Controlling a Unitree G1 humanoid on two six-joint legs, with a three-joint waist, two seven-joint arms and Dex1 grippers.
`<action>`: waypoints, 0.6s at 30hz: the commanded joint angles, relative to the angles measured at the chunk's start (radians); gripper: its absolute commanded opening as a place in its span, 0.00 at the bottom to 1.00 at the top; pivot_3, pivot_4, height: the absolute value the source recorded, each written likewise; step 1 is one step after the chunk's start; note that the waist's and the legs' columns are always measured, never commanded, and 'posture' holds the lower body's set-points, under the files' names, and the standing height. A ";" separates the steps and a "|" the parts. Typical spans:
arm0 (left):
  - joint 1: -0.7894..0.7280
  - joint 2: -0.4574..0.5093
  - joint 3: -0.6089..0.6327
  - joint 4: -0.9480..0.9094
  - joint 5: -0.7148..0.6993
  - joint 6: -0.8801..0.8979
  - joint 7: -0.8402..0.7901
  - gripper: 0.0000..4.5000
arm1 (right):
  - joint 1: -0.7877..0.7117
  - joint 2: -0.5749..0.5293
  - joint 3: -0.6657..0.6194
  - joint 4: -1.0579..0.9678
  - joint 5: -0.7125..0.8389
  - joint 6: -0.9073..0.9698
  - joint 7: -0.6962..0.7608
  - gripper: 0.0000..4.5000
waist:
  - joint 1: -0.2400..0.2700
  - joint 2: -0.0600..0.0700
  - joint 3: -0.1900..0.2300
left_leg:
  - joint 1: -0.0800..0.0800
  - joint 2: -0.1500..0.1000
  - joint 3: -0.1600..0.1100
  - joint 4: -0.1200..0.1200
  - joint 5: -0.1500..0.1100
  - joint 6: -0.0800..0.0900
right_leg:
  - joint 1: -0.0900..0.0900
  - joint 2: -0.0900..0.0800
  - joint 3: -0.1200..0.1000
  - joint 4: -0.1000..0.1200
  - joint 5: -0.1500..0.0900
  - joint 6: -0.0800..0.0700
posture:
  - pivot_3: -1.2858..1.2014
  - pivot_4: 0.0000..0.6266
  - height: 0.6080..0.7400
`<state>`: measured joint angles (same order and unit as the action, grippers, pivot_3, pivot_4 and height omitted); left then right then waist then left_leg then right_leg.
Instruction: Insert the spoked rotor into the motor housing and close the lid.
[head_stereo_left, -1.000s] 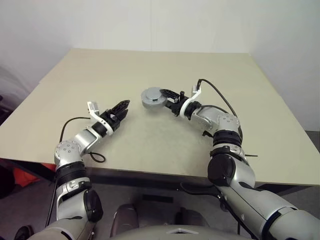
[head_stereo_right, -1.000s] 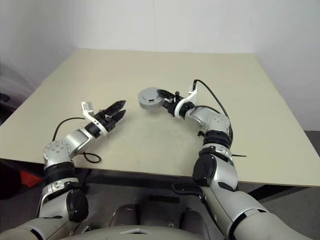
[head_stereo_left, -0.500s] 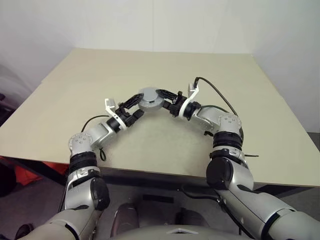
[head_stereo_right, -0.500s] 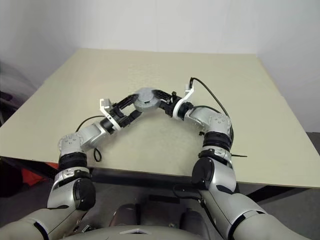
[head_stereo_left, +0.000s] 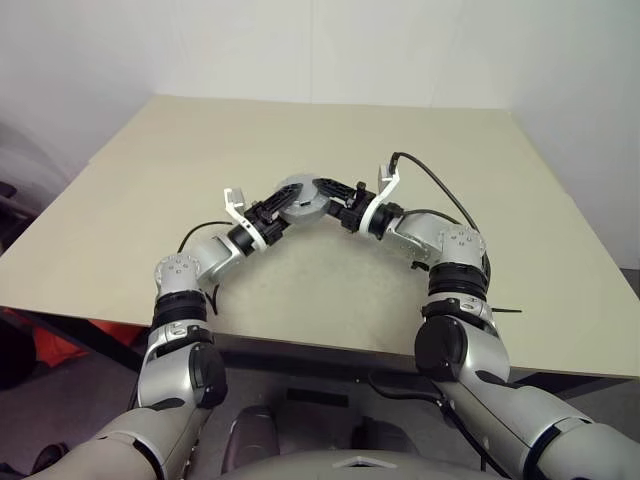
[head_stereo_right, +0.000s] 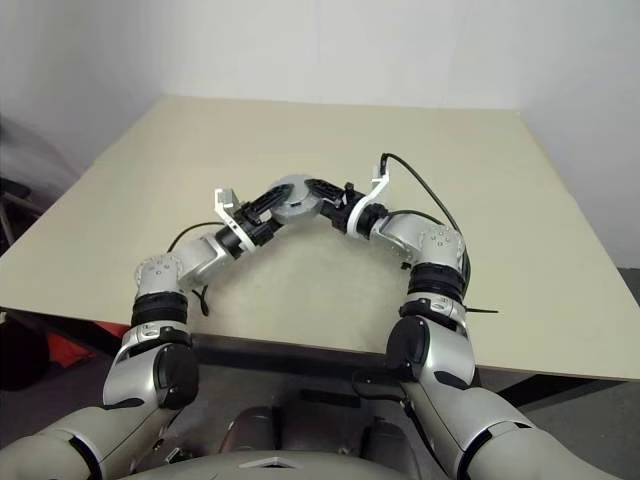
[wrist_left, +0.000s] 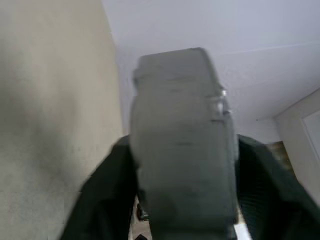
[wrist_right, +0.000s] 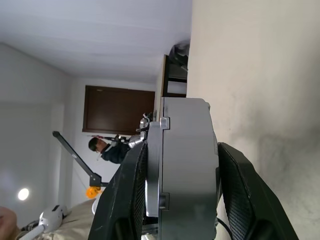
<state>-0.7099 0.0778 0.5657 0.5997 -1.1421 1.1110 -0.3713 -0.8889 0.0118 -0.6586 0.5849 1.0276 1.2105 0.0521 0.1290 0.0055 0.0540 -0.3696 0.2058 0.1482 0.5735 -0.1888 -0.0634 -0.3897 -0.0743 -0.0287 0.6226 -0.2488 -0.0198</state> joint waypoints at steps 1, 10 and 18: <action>-0.035 0.007 0.002 -0.016 -0.011 -0.010 -0.022 0.47 | -0.016 0.000 0.001 -0.049 0.042 -0.012 0.009 0.46 | 0.000 0.000 0.000 | 0.000 0.000 0.000 0.000 0.000 0.000 | 0.000 0.000 0.000 0.000 0.000 0.000 | 0.52 0.00 1.00; -0.040 0.005 0.003 -0.003 -0.001 -0.031 -0.019 0.47 | 0.005 -0.013 0.063 -0.087 0.015 -0.018 0.070 0.46 | 0.002 0.000 0.000 | -0.001 0.000 0.000 0.001 0.000 0.000 | 0.000 0.000 0.000 0.000 0.000 0.000 | 0.52 0.00 1.00; -0.023 0.008 0.004 -0.028 0.049 -0.120 -0.014 0.47 | 0.016 -0.024 0.123 -0.080 -0.084 -0.152 0.058 0.96 | 0.001 0.000 0.000 | -0.001 0.000 0.000 0.002 0.000 0.000 | 0.000 0.000 0.000 0.001 0.000 0.001 | 0.52 0.00 1.00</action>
<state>-0.7156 0.0781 0.5588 0.6157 -1.0851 1.0257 -0.3658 -0.8602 -0.0033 -0.5451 0.5262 0.9554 1.0946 0.1042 0.1303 0.0055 0.0540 -0.3705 0.2058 0.1477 0.5759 -0.1888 -0.0634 -0.3896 -0.0746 -0.0286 0.6233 -0.2483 -0.0190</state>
